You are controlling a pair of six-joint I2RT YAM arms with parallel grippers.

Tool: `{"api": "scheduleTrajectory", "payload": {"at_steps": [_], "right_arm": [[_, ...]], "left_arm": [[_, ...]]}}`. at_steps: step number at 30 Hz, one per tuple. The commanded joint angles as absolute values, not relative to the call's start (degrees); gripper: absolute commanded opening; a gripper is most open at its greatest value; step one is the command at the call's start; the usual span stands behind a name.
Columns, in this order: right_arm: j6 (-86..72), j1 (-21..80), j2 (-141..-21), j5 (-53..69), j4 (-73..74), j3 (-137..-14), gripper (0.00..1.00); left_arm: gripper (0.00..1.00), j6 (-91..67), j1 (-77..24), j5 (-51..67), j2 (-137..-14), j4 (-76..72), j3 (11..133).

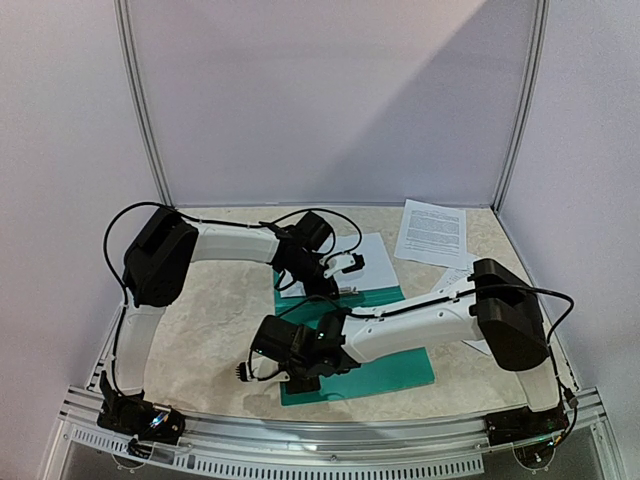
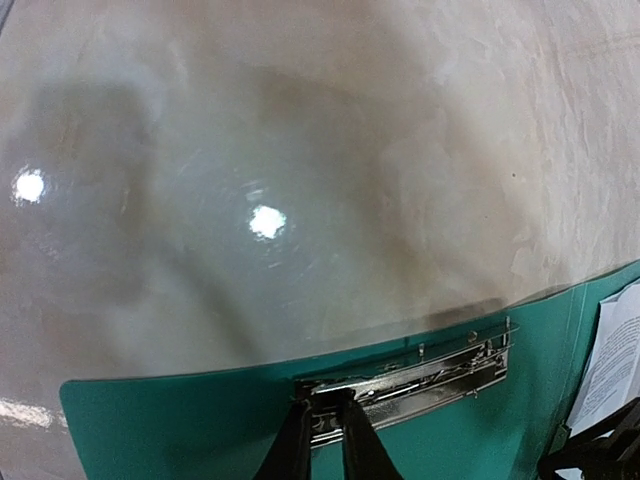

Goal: Put the files into the folder
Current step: Open the spring clip on the folder at the center of the board.

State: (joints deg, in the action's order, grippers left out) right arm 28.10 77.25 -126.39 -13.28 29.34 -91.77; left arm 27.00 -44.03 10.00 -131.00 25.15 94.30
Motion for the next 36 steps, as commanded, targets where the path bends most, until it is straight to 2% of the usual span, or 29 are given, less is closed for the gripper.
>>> {"api": "scheduleTrajectory", "payload": {"at_steps": [1, 4, 12, 17, 23, 25, 36], "right_arm": [[23.62, 76.84, -126.44, -13.36, 28.93, -86.91, 0.15], [20.41, 76.21, -121.28, -12.16, 25.1, -85.9, 0.22], [11.16, 76.38, -110.39, -6.49, 16.13, -79.91, 0.27], [-15.58, 75.28, -105.51, -3.63, 3.49, -71.05, 0.32], [-49.12, 73.43, -107.21, 5.18, -14.73, -59.95, 0.3], [-54.91, 72.57, -108.92, 7.09, -17.48, -58.65, 0.3], [-67.06, 69.42, -116.03, 13.93, -27.32, -57.06, 0.17]], "left_arm": [[0.35, 28.59, -44.21, 2.9, -140.78, 36.48, 89.59], [0.35, 28.38, -44.21, 3.09, -141.1, 36.94, 90.05], [0.34, 27.96, -43.99, 3.72, -141.5, 37.64, 90.79], [0.33, 27.8, -43.87, 3.93, -141.59, 37.71, 90.88], [0.33, 27.69, -43.77, 4.24, -141.59, 37.79, 90.97], [0.33, 27.6, -43.77, 4.25, -141.59, 37.87, 90.97], [0.32, 27.81, -43.68, 4.47, -141.68, 38.0, 91.14]]}}
